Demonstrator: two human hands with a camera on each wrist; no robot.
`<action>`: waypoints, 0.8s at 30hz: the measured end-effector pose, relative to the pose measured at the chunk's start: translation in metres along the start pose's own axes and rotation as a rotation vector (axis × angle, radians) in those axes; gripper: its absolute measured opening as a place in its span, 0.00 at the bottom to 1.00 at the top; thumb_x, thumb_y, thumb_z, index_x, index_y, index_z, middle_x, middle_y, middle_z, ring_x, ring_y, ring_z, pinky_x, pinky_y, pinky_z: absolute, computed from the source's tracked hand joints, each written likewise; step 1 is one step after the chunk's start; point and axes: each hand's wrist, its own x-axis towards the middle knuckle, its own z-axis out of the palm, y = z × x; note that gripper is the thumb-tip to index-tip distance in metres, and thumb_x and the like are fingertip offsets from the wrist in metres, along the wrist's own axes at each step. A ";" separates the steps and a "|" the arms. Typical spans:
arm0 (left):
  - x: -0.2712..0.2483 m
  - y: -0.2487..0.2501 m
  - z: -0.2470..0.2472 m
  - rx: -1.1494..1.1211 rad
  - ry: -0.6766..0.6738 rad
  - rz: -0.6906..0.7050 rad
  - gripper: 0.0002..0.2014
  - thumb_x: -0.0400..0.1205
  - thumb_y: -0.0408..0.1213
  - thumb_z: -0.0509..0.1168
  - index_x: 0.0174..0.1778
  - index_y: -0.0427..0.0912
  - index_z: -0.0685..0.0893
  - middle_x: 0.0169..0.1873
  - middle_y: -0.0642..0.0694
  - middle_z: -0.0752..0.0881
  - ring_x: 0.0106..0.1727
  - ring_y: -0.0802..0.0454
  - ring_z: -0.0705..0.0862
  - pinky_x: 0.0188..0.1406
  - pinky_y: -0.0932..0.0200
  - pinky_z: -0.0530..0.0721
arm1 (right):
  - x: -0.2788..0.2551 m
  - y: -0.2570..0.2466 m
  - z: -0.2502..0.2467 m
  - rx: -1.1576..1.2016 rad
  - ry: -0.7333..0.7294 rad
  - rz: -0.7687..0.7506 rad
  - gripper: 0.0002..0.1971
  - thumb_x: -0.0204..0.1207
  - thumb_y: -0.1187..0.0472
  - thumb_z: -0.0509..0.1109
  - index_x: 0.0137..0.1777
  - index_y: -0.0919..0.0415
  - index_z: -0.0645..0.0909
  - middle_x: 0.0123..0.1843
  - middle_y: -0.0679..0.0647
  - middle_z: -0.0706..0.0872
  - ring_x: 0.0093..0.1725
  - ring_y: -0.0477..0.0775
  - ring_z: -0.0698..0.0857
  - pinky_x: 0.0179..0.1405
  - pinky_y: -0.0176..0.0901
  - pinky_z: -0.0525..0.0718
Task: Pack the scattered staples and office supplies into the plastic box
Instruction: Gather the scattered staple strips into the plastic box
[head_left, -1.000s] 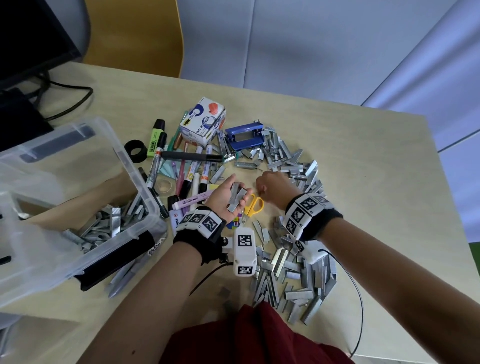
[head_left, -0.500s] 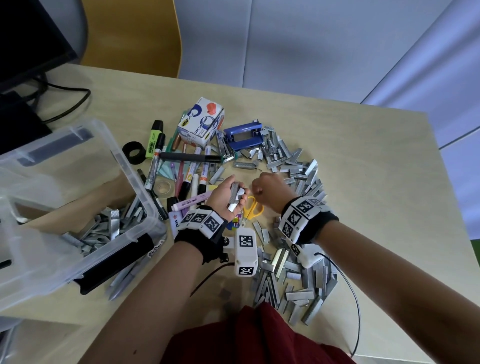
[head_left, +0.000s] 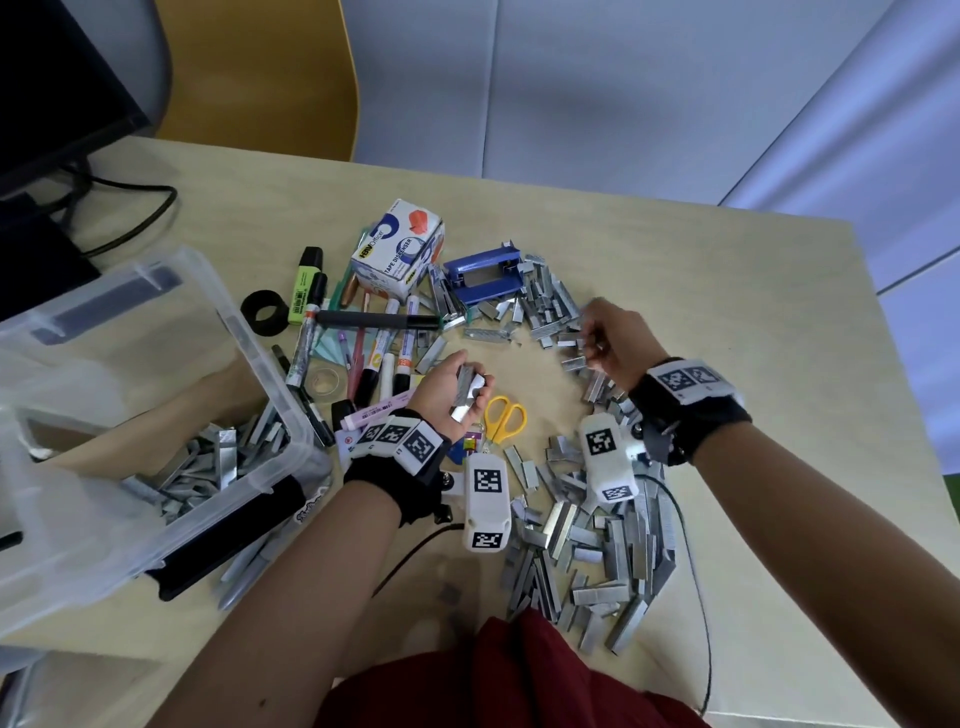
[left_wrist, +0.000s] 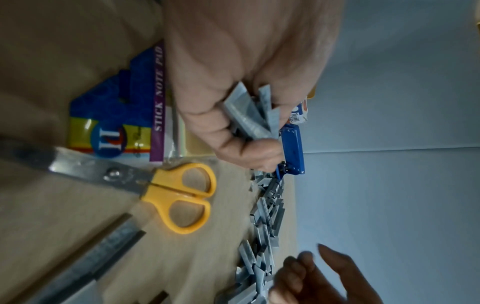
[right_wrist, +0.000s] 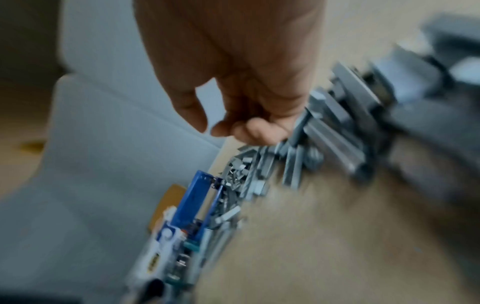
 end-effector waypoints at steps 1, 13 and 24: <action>0.000 0.000 0.001 -0.001 -0.007 -0.006 0.22 0.88 0.45 0.48 0.30 0.39 0.72 0.15 0.46 0.79 0.12 0.57 0.74 0.11 0.73 0.71 | 0.005 -0.001 -0.003 -0.303 0.048 -0.103 0.12 0.76 0.61 0.61 0.32 0.65 0.74 0.27 0.53 0.72 0.27 0.51 0.69 0.27 0.38 0.69; 0.001 -0.001 0.005 0.071 -0.080 -0.078 0.22 0.87 0.49 0.49 0.31 0.41 0.69 0.15 0.47 0.79 0.09 0.59 0.72 0.04 0.74 0.60 | 0.017 0.022 -0.014 -1.885 -0.083 -0.742 0.24 0.83 0.45 0.51 0.68 0.63 0.65 0.63 0.61 0.77 0.56 0.62 0.81 0.55 0.52 0.78; -0.007 0.015 0.034 0.842 0.051 0.260 0.18 0.79 0.50 0.66 0.30 0.45 0.70 0.24 0.49 0.71 0.17 0.57 0.65 0.14 0.69 0.64 | 0.003 0.029 -0.001 -1.683 -0.135 -0.679 0.10 0.83 0.60 0.54 0.56 0.66 0.69 0.45 0.58 0.81 0.42 0.60 0.83 0.41 0.50 0.82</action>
